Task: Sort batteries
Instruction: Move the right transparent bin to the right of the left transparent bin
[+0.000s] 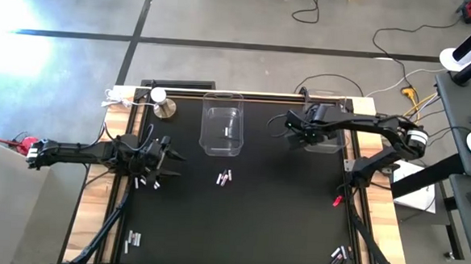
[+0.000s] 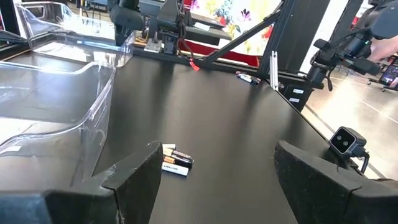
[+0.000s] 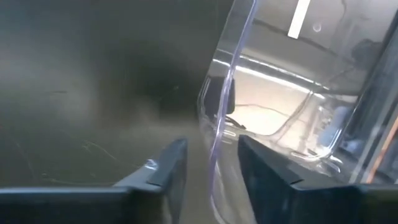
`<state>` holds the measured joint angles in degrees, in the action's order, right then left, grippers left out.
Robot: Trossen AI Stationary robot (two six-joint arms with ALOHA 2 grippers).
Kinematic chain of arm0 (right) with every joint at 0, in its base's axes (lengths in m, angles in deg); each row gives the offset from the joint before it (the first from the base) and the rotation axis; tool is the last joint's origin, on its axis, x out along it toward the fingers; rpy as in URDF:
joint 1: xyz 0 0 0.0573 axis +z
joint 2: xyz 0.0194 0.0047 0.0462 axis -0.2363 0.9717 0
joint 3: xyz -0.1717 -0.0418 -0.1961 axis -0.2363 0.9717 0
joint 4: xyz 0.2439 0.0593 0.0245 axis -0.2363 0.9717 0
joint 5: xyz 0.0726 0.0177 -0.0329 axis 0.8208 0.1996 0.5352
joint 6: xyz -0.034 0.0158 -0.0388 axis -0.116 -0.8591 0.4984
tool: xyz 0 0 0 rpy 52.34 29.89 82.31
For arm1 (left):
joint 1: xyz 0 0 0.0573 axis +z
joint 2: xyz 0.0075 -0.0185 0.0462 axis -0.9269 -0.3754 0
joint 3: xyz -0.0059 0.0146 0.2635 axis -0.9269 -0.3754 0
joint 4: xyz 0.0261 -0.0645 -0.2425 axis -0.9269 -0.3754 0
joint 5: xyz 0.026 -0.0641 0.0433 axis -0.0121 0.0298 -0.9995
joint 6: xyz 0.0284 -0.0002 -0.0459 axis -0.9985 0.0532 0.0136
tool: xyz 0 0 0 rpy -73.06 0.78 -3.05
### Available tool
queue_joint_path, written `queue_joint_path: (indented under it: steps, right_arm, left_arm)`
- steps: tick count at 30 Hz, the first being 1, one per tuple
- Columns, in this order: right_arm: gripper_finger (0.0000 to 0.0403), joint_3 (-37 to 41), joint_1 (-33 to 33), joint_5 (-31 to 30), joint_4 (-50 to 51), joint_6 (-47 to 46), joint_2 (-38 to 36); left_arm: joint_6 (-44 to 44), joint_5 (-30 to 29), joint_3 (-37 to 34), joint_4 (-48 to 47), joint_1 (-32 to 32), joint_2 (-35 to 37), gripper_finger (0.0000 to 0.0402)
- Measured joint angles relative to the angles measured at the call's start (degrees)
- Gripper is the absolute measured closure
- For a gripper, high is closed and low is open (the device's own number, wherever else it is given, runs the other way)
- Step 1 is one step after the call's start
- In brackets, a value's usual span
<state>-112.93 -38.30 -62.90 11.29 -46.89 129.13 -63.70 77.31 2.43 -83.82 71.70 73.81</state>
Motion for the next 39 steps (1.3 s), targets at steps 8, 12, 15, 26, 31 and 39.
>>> queue_joint_path:
  steps: [8,12,15,26,31,39]
  right_arm:
    - [0.0387,-1.01,0.23,2.19,0.38,-1.73,-0.14]
    - [0.0391,-5.58,2.11,1.75,2.11,-4.56,-0.18]
    - [0.0391,-10.38,4.38,0.96,3.51,-7.35,-0.06]
    - [0.0390,-23.00,15.01,-2.25,3.30,-9.89,10.82]
    - [0.0390,-31.31,17.61,-1.25,3.13,-3.83,19.02]
    - [0.0390,-43.24,18.13,2.05,4.15,3.60,28.50]
  left_arm:
    - [0.00,0.00,0.00,-0.01,0.00,-0.02,0.0118]
    - [0.00,0.00,0.01,0.00,0.00,0.00,0.0118]
    - [0.02,0.00,0.01,-0.02,0.00,0.00,0.0118]
    - [0.01,0.00,0.01,-0.02,0.00,0.00,0.0118]
    - [0.01,0.00,0.00,0.00,0.00,-0.01,0.0118]
    - [0.00,0.00,0.01,0.00,0.00,-0.01,0.0118]
